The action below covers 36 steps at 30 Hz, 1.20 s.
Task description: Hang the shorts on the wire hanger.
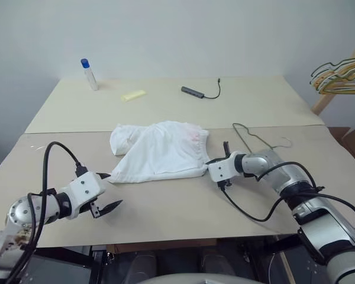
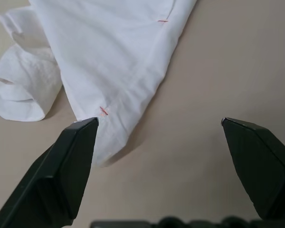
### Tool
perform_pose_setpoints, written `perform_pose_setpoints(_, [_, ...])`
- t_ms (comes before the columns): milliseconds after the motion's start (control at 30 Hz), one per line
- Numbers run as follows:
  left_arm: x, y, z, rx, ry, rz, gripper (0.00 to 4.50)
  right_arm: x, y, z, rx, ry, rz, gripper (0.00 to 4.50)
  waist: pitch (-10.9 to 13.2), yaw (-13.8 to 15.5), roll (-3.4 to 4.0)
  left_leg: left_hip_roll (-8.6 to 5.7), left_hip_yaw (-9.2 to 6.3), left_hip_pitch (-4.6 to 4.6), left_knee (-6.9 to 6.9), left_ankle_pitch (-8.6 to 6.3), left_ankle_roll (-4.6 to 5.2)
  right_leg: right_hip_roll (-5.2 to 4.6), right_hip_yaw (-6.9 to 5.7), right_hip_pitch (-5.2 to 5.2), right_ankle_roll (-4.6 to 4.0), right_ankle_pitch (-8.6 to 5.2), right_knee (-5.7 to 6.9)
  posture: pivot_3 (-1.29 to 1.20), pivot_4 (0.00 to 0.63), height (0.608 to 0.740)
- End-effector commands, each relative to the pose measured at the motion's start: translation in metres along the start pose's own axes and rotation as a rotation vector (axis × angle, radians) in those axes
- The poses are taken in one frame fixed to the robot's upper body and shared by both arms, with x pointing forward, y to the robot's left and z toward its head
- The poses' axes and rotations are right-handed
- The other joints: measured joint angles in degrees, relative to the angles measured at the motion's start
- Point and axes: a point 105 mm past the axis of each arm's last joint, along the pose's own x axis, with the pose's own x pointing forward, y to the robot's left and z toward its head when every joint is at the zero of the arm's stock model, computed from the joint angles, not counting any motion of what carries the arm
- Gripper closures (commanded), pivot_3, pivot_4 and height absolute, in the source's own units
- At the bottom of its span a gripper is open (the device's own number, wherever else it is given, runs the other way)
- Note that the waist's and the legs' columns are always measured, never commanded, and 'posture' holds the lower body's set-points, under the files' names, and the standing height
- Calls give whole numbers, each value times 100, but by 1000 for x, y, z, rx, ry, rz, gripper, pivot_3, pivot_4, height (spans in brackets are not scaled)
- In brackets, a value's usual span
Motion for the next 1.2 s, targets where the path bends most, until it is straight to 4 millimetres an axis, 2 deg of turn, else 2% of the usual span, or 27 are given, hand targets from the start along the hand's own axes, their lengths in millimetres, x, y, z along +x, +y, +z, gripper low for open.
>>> perform_pose_setpoints(33, [11,10,-5,57,9,21,0,-4,-12,2,-9,-2,-71,4468,0,0,0,-1,0,0,-1,0,0,0,0,0,0,0,1,143,0,740])
perform_pose_setpoints(167, [27,18,-3,11,-33,39,0,-6,-8,4,-9,-8,-59,4468,0,-7,0,-2,1,-3,-1,0,0,-2,1,-2,0,0,0,117,0,740])
perform_pose_setpoints(333, [44,17,-10,16,-29,20,0,-9,-5,7,18,-15,-71,4468,0,-16,0,-2,-2,-7,-1,0,0,-1,0,-4,1,1,1,98,0,740])
perform_pose_setpoints(433, [48,15,-18,43,13,-3,575,-11,-3,7,30,-8,-74,4500,0,-13,0,-3,-2,-7,-1,0,0,-2,0,-4,1,1,1,88,0,740])
perform_pose_setpoints(767, [43,20,-16,59,8,-2,3945,-19,-1,12,46,-9,-81,4500,-2,-15,3,-3,-2,-10,-1,0,0,-1,0,-6,2,1,1,87,0,740])
perform_pose_setpoints(800, [40,21,-14,66,7,0,4367,-22,0,14,39,-10,-70,4500,-2,-16,3,-3,-1,-11,-1,0,0,-1,0,-7,2,1,1,88,0,740])
perform_pose_setpoints(933, [27,26,-11,91,14,29,4441,-32,-2,22,20,-19,-51,4500,-1,-18,4,-2,-2,-14,-1,0,0,-1,-1,-9,2,0,0,86,0,740])
perform_pose_setpoints(1000, [4,24,-10,107,45,7,4441,-50,-5,32,-12,-37,-3,4500,1,-42,4,-2,-1,-17,-1,0,0,-2,0,-12,2,0,0,83,0,740])
perform_pose_setpoints(1100, [-32,6,-8,125,99,-120,4441,-73,0,42,-45,-36,108,4500,4,-82,7,4,0,-24,-1,-3,5,-2,0,-20,3,-1,-1,85,0,740])
perform_pose_setpoints(1200, [-55,-8,1,119,122,-216,4441,-87,9,47,-50,-23,210,4500,4,-49,7,6,2,-16,-1,-3,5,-5,-7,-9,4,-3,-6,92,0,740])
